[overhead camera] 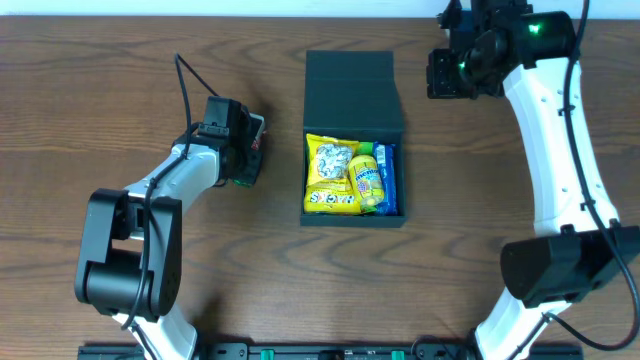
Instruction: Pack container
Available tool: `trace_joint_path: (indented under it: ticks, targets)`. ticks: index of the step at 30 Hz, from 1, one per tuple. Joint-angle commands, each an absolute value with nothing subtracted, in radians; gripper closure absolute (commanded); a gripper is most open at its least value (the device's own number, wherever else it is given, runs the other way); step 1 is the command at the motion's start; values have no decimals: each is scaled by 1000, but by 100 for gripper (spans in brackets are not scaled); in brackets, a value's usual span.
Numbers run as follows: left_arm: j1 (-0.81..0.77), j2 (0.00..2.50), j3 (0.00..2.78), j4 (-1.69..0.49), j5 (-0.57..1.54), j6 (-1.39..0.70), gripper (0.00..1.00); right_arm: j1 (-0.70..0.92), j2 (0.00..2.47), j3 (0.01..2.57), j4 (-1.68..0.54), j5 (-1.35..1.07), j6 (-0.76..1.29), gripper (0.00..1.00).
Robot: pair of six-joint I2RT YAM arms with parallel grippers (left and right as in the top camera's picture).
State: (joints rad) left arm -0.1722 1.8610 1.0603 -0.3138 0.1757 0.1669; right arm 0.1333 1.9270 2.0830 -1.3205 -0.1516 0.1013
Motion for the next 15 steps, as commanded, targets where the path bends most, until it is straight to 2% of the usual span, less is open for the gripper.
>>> trace_joint_path:
  ticks: [1,9,12,15]
  targets:
    - [-171,1860,1102,-326,169,89,94,96,1932,2087,-1323,-109,90,99]
    - [-203,1734,1281,-370,169,-86,94,-68,1930,2087,-1337,-109,160,99]
    - [-281,1690,1336,-367,168,-153,94,-135,1930,2087,-1353,-109,189,99]
    - [-381,1687,1358,-355,154,-307,94,-184,1930,2087,-1357,-109,218,99]
